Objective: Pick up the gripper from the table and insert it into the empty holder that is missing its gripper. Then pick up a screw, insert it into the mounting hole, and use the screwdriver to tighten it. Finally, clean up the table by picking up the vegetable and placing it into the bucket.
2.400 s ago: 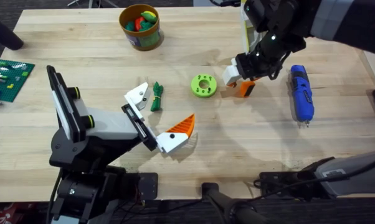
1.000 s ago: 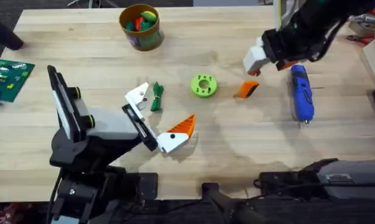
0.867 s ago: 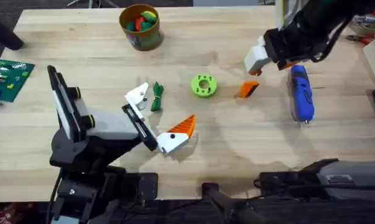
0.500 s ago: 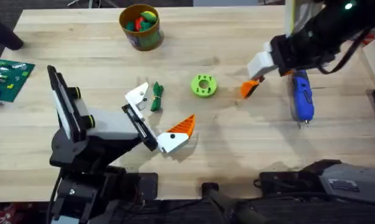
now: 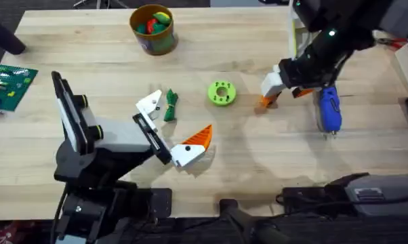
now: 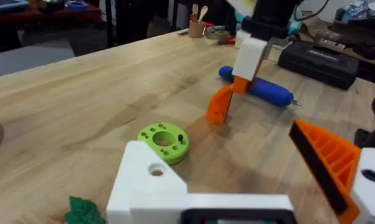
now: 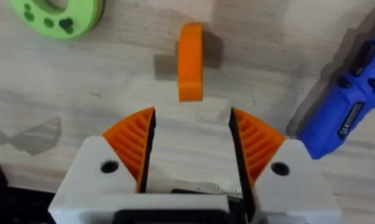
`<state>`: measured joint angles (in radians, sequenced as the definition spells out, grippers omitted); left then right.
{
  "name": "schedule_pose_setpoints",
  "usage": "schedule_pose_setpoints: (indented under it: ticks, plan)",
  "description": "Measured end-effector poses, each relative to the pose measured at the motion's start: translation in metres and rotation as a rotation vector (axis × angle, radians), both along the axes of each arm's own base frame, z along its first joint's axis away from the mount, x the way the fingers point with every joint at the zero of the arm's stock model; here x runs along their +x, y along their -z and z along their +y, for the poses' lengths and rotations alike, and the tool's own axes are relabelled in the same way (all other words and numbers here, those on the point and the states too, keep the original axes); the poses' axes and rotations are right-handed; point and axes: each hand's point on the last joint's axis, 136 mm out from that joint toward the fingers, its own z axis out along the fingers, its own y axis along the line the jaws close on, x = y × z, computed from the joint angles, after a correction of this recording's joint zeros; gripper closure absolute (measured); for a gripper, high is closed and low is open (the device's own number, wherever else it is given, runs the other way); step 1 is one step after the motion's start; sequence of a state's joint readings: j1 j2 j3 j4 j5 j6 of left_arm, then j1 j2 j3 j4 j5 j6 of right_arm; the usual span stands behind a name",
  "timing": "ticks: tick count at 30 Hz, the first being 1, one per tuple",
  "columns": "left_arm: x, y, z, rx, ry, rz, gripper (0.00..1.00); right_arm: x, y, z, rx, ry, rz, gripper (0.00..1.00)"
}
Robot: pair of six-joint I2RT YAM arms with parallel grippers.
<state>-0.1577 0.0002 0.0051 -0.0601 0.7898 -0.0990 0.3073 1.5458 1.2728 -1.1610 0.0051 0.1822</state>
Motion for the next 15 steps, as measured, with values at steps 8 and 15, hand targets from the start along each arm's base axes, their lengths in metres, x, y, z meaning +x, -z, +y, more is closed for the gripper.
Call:
schedule_pose_setpoints:
  ticks: [8, 15]
  plan:
    - [0.0, 0.0, 0.0, 0.0, 0.0, 0.0, 0.017, 0.015, 0.025, 0.003, -0.008, -0.018, 0.032, 0.318]
    - [0.0, 0.0, 0.0, 0.0, 0.0, 0.0, 0.017, 0.021, 0.033, 0.005, -0.008, -0.022, 0.033, 0.318]
